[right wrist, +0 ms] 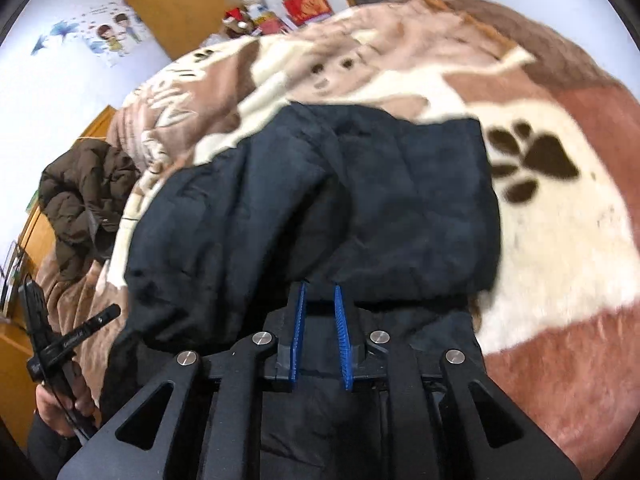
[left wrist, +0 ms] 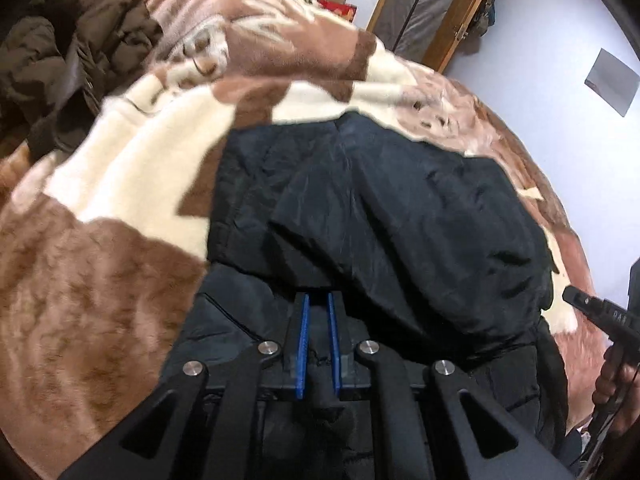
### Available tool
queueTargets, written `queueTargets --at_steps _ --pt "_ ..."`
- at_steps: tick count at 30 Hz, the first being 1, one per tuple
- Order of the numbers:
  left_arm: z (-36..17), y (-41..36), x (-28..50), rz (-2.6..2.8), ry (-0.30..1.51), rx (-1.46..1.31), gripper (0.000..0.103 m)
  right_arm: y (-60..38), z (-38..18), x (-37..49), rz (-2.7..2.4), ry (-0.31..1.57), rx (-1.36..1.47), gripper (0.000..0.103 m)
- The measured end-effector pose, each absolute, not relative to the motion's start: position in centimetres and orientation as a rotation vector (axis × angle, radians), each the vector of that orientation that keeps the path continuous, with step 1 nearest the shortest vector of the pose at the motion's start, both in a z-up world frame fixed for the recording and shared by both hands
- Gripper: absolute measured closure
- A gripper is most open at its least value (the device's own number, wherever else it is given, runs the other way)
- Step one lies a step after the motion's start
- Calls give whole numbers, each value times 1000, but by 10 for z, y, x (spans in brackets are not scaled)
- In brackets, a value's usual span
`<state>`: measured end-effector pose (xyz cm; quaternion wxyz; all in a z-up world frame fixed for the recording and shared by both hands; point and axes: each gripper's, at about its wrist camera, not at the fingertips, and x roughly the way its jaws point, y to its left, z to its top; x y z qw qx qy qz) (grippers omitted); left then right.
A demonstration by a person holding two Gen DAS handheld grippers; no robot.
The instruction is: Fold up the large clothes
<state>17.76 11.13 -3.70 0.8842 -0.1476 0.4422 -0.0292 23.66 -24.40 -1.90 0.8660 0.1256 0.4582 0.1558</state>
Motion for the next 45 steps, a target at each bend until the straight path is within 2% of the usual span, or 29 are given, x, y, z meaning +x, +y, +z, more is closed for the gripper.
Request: queueTargets --at_steps 4,7,12,18,24,28,32,35,38,41,45 --pt "-9 100 190 -118 830 -303 91 -208 -9 240 395 919 187 86" --pt "-13 79 210 -170 830 -272 76 -181 -33 253 421 988 145 86" --pt "-80 70 235 -104 999 -232 75 -163 -102 260 409 1160 118 86" --pt "-108 66 252 -68 982 -159 76 -150 -128 272 378 1141 103 86" --pt "-101 63 252 -55 1005 -150 76 -144 -106 265 371 1159 73 86" --pt "-76 70 234 -76 1005 -182 76 -156 -48 245 412 1007 69 86" --pt "-42 80 225 -69 903 -198 72 -180 -13 265 349 871 67 86" --pt "-34 81 247 -50 857 -197 68 -200 -31 301 264 915 98 86" --pt "-58 83 276 -5 919 -204 68 -219 -72 325 217 1023 145 86" --pt "-90 86 290 0 965 -206 66 -232 -92 325 238 1010 175 86" --pt "-99 81 295 5 941 -158 66 -226 -108 328 218 1001 155 86"
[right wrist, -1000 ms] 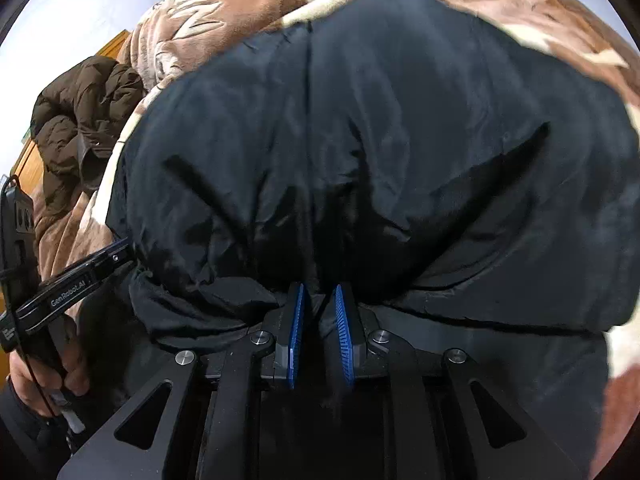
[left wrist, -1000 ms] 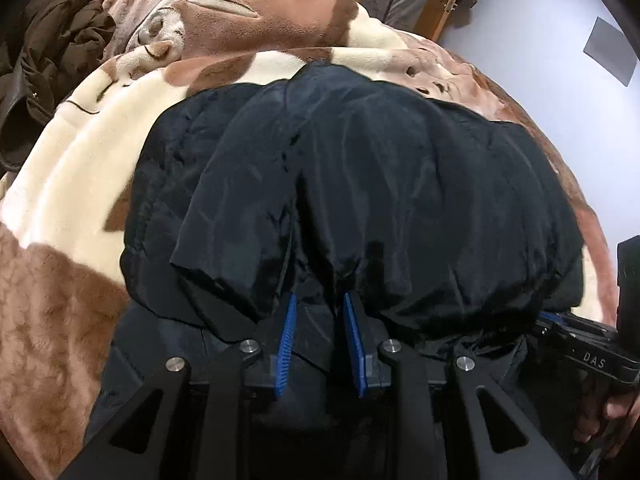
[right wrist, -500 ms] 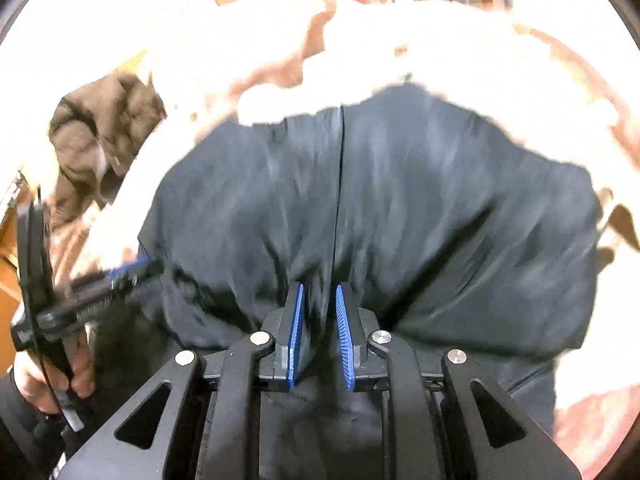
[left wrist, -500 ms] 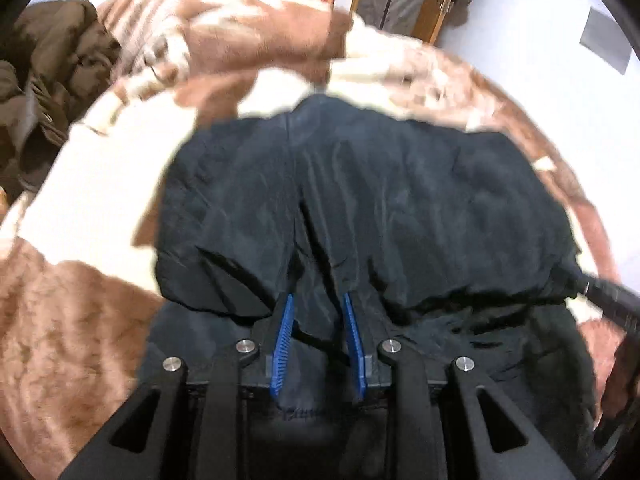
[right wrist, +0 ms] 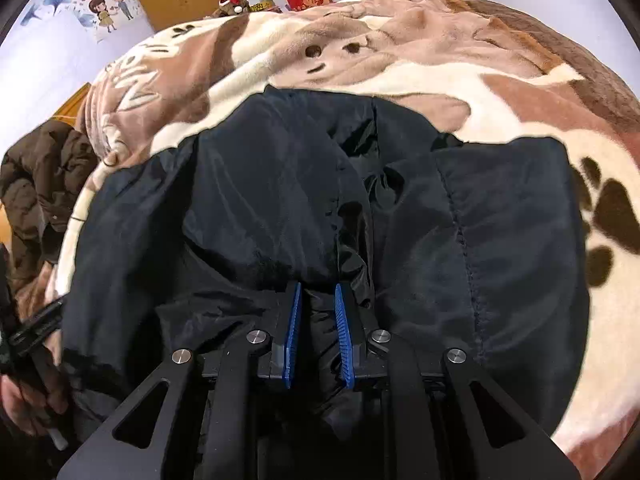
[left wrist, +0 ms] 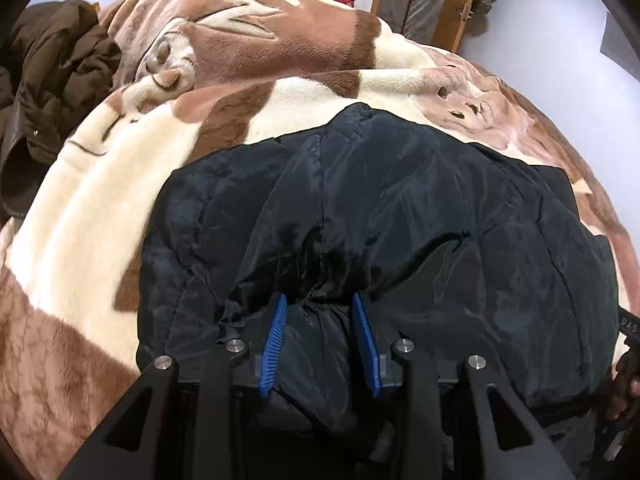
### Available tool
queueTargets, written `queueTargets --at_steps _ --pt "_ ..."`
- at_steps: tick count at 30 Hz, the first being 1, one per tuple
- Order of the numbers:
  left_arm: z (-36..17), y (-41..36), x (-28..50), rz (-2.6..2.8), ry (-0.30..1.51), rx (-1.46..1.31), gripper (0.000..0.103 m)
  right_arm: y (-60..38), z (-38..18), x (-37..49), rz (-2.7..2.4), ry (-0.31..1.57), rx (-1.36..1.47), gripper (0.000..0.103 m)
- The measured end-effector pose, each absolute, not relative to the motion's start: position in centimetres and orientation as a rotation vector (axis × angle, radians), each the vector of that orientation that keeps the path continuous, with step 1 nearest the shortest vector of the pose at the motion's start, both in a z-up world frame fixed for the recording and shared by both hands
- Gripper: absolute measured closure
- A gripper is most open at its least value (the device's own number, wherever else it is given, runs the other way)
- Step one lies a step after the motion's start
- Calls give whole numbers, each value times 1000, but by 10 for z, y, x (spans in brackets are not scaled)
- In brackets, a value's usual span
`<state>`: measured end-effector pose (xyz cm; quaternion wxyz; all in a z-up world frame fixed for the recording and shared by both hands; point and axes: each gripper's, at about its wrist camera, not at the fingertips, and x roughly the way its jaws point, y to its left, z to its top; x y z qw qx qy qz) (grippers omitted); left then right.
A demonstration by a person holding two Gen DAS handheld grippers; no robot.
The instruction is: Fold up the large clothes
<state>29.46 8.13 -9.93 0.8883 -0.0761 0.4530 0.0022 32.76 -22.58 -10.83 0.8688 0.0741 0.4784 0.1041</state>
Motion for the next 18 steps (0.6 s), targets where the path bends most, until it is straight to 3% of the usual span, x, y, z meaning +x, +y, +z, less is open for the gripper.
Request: queueTargets --at_steps 6,12,18 --pt "-79 80 292 8 965 -167 66 -225 -75 320 200 994 141 86" --pt "-30 69 285 -94 841 -201 66 -204 -18 310 312 848 174 84" --pt "-66 41 308 -106 925 -160 66 -168 -73 332 350 1015 91 84"
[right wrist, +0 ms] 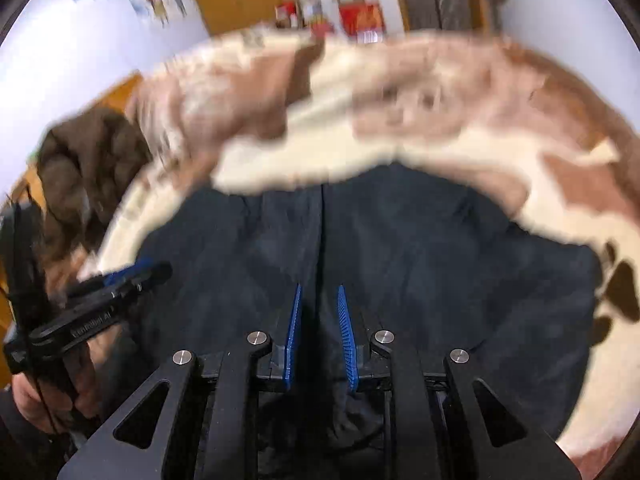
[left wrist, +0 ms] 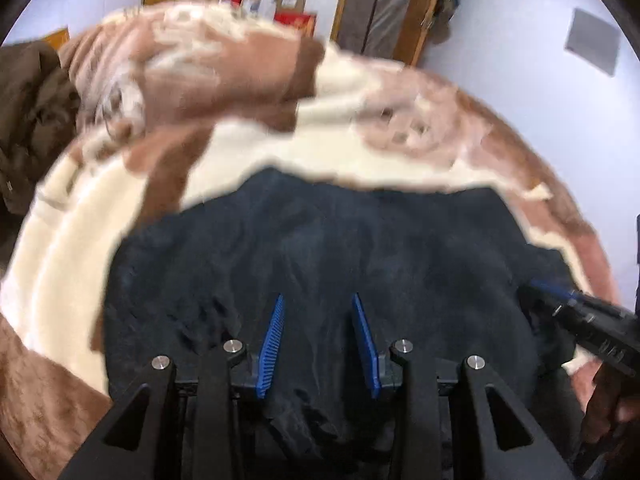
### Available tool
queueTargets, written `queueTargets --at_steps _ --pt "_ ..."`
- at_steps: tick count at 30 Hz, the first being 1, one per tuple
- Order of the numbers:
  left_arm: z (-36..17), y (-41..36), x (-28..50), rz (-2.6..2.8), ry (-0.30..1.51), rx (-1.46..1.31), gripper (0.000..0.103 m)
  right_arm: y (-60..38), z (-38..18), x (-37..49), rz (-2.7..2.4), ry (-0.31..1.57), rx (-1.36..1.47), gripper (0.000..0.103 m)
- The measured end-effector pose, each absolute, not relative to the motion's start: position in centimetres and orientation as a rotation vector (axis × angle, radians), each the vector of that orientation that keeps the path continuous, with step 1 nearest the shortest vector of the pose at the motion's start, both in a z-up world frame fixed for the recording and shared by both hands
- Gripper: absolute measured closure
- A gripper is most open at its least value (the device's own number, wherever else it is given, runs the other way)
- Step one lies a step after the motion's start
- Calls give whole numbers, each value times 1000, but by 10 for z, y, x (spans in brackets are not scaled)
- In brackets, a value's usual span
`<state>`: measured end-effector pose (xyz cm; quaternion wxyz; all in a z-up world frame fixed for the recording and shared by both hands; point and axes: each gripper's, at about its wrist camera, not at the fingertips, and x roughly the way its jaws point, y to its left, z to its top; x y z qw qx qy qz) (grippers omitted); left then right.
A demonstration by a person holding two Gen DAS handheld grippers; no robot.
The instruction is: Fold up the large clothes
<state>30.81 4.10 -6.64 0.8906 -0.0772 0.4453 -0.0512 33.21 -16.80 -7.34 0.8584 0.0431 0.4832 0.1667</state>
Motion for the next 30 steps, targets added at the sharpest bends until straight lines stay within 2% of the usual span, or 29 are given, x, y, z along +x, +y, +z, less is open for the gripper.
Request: queueTargets --at_steps 4,7,9,13,16,21,23,27,30 --pt "-87 42 312 -106 937 -152 66 -177 -96 334 370 1005 113 86" --pt "-74 42 309 -110 946 -138 66 -174 -75 334 362 1004 83 86" --pt "-58 46 306 -126 903 -137 66 -177 -47 333 370 912 77 84" --pt "-40 56 331 -92 852 -128 66 -188 -31 362 316 866 87 84" --pt "-48 66 359 -49 878 -150 66 -194 -41 388 258 881 73 84" --pt "-80 68 384 -32 911 -122 66 -206 -95 413 181 970 20 84" --pt "-94 64 387 -42 913 -103 65 -222 -108 411 194 959 107 86" --pt "-98 62 387 -41 893 -87 65 -229 -111 411 197 969 111 86" --pt "-85 64 378 -42 895 -105 66 -236 -87 396 183 955 105 83"
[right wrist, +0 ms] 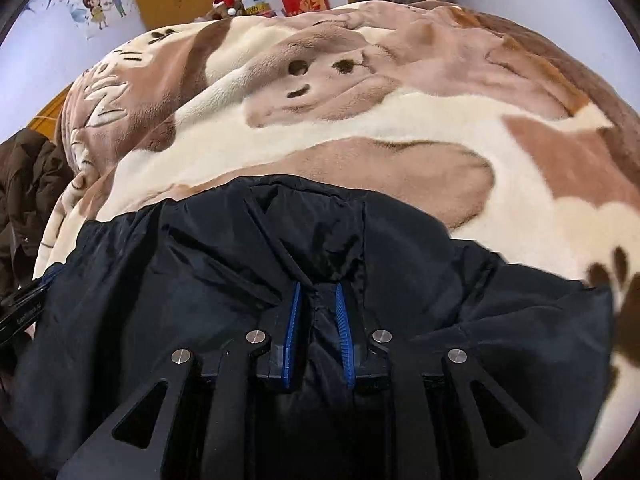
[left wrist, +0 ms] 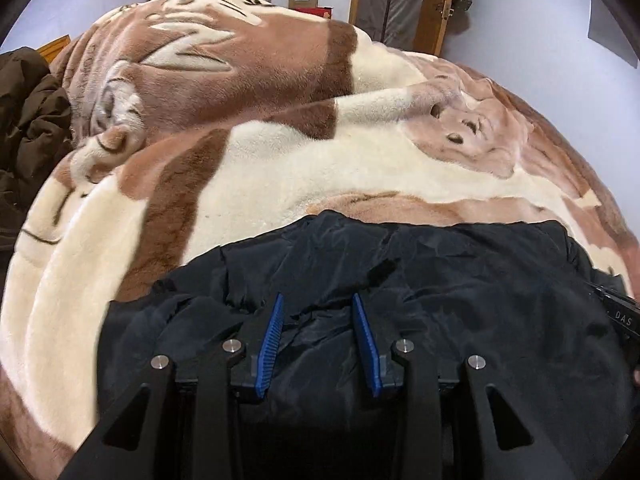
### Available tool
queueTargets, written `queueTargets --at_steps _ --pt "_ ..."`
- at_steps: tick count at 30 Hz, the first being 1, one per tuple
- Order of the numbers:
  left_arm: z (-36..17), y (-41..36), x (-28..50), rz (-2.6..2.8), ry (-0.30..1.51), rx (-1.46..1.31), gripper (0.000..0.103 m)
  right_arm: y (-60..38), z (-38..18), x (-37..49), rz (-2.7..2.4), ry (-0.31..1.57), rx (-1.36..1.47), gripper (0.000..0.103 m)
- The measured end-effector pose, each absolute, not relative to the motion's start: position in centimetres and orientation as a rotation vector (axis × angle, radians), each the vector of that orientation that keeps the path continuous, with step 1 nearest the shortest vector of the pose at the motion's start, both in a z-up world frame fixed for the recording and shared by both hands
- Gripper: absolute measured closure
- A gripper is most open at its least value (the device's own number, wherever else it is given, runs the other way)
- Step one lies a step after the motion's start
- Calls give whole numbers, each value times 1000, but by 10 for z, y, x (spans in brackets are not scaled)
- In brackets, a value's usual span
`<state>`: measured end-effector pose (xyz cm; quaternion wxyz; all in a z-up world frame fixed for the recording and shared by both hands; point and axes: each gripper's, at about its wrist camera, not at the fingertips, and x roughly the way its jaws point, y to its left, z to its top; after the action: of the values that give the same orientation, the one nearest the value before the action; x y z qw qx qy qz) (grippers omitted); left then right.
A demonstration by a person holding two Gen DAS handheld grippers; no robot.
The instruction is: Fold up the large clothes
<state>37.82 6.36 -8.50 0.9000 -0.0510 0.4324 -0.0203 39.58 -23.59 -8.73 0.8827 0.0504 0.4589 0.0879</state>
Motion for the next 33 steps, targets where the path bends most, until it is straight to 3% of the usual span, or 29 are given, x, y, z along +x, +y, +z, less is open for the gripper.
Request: queueTargets --at_steps 7,14,25,33 --pt "-34 49 291 -173 781 -167 66 -223 -28 303 333 821 111 83" --pt "-79 -9 269 -245 890 -63 66 -204 -82 309 331 952 50 83" --pt "-55 1 228 -225 884 -106 66 -194 -41 250 404 914 123 83" --pt "-100 -4 241 -132 976 -125 66 -164 -104 274 381 1052 87 83"
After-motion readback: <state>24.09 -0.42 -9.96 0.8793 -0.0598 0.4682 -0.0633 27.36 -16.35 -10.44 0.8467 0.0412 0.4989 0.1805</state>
